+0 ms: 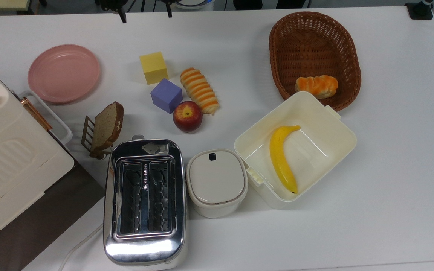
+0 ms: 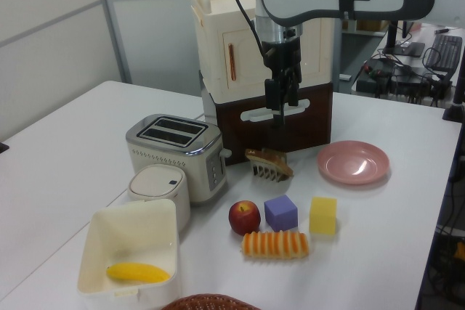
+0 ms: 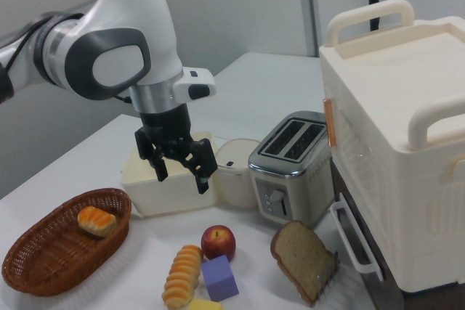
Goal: Put the purple cube on a plate
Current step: 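Move the open gripper over the purple cube and lower toward it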
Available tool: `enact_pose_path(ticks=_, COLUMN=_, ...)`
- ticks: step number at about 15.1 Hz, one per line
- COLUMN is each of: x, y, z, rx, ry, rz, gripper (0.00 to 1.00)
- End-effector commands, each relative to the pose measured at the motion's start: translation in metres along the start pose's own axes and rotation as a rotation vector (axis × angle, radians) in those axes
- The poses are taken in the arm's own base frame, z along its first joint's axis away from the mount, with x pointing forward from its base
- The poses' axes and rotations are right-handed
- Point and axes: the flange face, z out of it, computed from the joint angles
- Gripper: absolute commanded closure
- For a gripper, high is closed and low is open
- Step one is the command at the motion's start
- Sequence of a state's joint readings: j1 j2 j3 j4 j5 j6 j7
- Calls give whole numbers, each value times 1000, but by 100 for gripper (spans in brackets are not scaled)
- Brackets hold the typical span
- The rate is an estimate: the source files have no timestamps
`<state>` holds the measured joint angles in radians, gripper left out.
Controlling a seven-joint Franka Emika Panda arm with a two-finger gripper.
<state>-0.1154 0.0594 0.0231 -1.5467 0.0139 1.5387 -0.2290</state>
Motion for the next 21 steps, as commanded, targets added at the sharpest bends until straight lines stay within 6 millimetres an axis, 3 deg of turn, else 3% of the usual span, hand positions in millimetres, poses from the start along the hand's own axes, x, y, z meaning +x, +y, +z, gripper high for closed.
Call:
enact_pose_path(ticks=1, x=-1, y=0, z=21, rx=-17, ry=68, rz=89, gripper=0)
enact_pose_path(ticks=3, x=1, y=-1, z=38, rx=-20, ry=56, rz=135, gripper=0)
enact_pose_path(ticks=13, x=3, y=-3, z=86, rx=-9, ry=20, rz=163, gripper=0)
enact_pose_path(ticks=17, x=0, y=-2, z=124, rx=-17, ry=8, rz=160, gripper=0)
enact_pose_path(ticks=21, x=-1, y=2, z=148, rx=-22, ry=29, rz=157, gripper=0)
